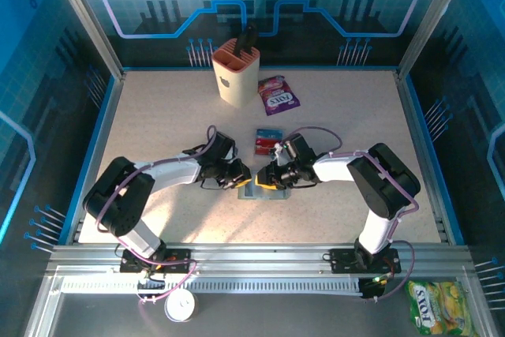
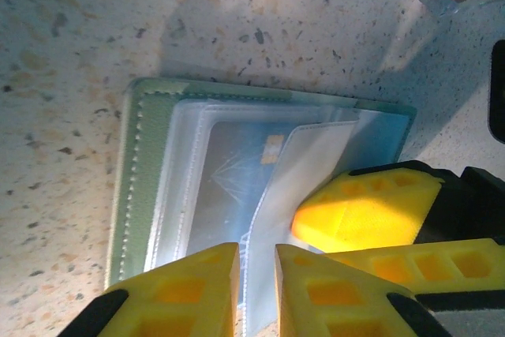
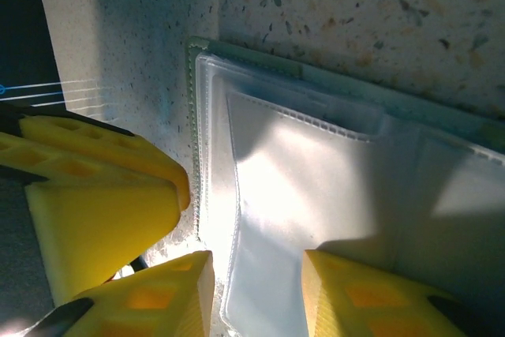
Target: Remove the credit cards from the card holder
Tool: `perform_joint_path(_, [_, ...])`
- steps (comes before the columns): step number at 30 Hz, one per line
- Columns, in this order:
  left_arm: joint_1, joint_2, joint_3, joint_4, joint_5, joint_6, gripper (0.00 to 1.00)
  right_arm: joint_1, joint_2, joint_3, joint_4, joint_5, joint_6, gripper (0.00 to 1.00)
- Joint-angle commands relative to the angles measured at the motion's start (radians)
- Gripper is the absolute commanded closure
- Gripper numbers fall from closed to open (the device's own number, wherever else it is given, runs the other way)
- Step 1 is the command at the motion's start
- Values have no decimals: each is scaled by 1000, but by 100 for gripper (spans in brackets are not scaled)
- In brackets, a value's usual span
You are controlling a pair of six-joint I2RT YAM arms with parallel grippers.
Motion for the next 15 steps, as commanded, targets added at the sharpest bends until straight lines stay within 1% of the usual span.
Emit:
perform_joint_path(1, [-12, 32, -3, 34, 28, -33, 80, -18, 35, -28, 18, -15, 15, 64])
perform_joint_path(10, [-27, 58, -1, 77, 40, -60, 81, -31, 45, -44, 43, -33, 18, 64])
perform_joint_path(15, [-28, 68, 0, 89, 50, -70, 84, -33, 48, -52, 59, -39, 29, 64])
